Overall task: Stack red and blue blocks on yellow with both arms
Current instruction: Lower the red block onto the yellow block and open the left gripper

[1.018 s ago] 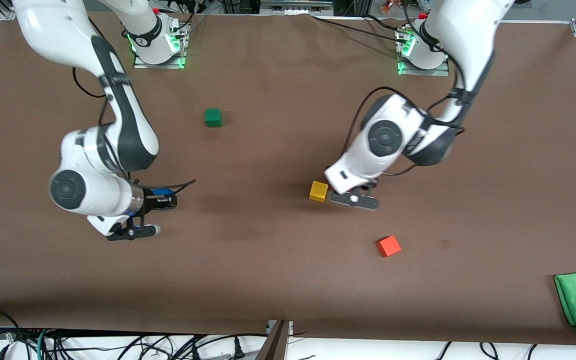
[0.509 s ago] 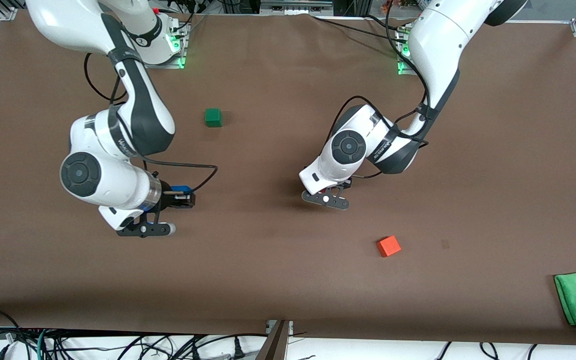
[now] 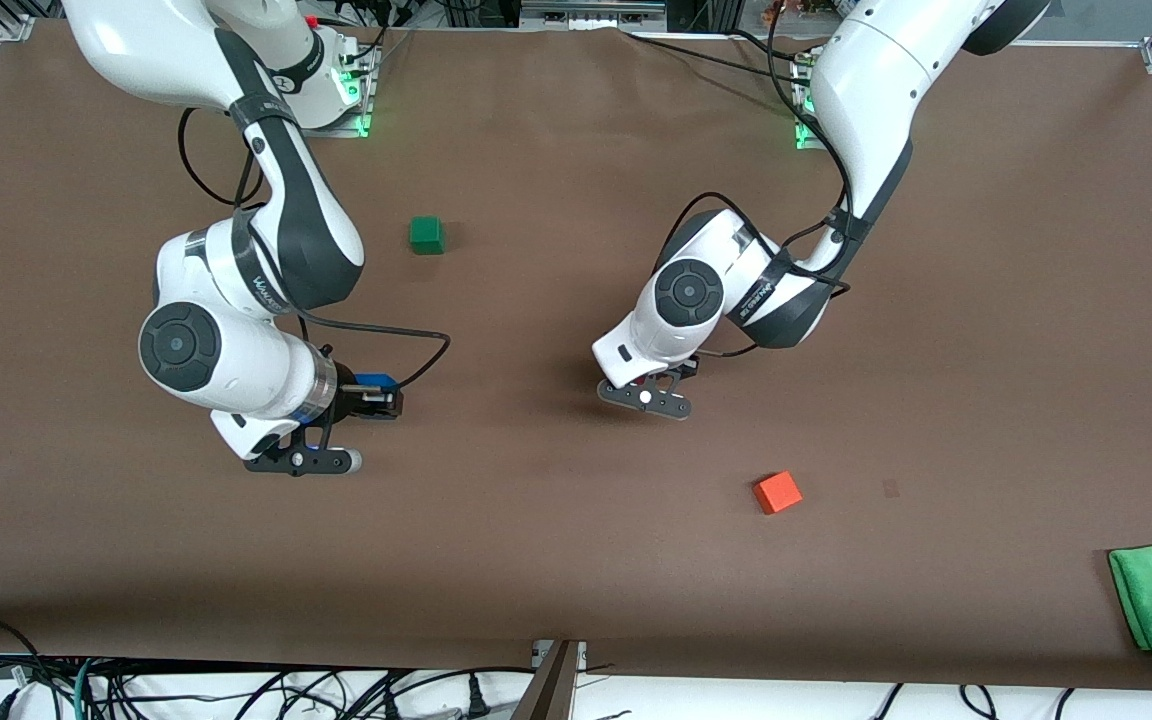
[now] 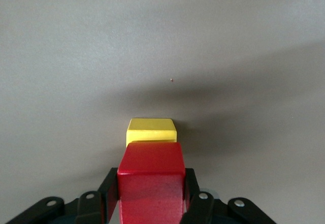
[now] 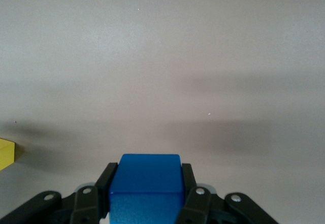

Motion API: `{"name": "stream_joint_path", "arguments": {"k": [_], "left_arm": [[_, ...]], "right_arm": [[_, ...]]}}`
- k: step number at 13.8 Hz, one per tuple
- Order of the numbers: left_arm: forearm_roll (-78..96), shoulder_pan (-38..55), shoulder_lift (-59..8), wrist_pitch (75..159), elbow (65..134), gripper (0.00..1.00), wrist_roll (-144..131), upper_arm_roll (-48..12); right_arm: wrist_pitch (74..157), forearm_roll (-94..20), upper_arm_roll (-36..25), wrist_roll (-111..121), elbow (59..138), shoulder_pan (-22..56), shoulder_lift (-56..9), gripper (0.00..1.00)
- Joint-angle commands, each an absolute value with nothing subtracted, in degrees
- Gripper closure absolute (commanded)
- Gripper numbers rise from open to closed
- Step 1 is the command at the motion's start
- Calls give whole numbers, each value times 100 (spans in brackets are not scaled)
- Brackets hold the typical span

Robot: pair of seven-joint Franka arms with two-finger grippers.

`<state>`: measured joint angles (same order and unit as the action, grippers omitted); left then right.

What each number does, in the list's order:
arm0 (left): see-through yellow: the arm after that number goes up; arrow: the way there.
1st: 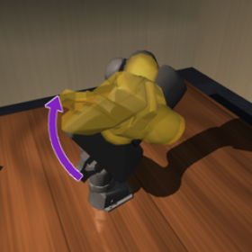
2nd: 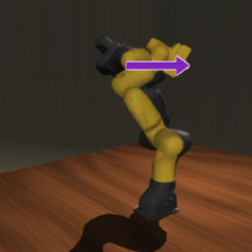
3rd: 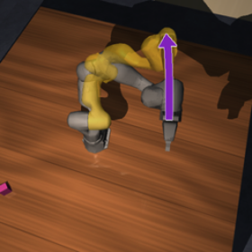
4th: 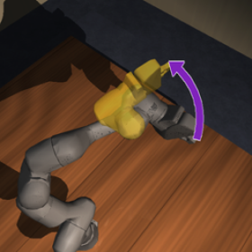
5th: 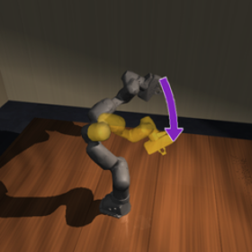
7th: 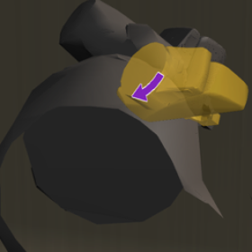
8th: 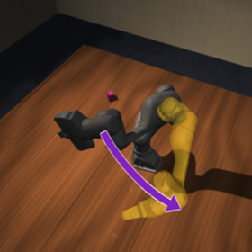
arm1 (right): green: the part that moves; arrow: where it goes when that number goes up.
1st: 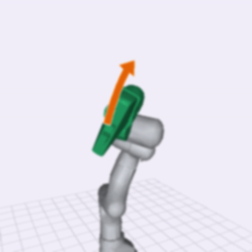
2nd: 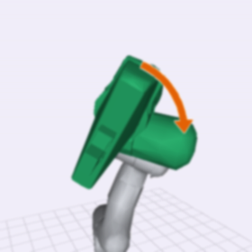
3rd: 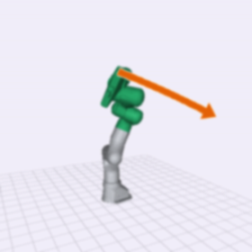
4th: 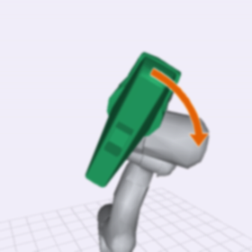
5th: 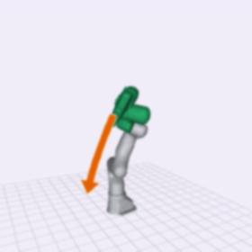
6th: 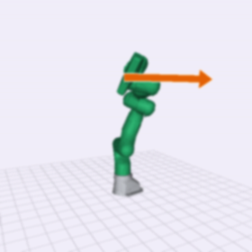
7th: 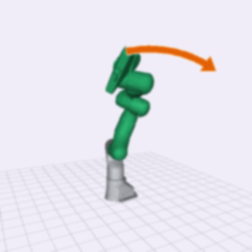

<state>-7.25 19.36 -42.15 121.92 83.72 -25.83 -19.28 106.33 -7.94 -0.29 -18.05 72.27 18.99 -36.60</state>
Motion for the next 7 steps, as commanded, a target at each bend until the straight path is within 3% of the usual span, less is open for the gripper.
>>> {"name": "stream_joint_path", "arguments": {"k": [1,3,4,5,7], "left_arm": [[-896,2030,-4385,12076,8051,92,-2663,-1837],[-905,2039,-4403,12076,8059,92,-2663,-1819],[-905,2039,-4403,12076,8060,79,-2663,-1819],[-897,2030,-4395,12067,8051,1,-2680,-1819],[-879,2013,-4368,12033,7964,0,-2856,-1819]], "right_arm": [[10582,-835,-9,-1969,7014,1934,-3735,71],[10582,-835,-9,-1969,6996,1951,-3735,71],[10582,-835,-9,-1969,6996,1960,-3735,71],[10582,-835,-9,-1977,6996,1960,-3744,71],[10608,-835,-9,-1986,6996,1969,-3735,71]]}}
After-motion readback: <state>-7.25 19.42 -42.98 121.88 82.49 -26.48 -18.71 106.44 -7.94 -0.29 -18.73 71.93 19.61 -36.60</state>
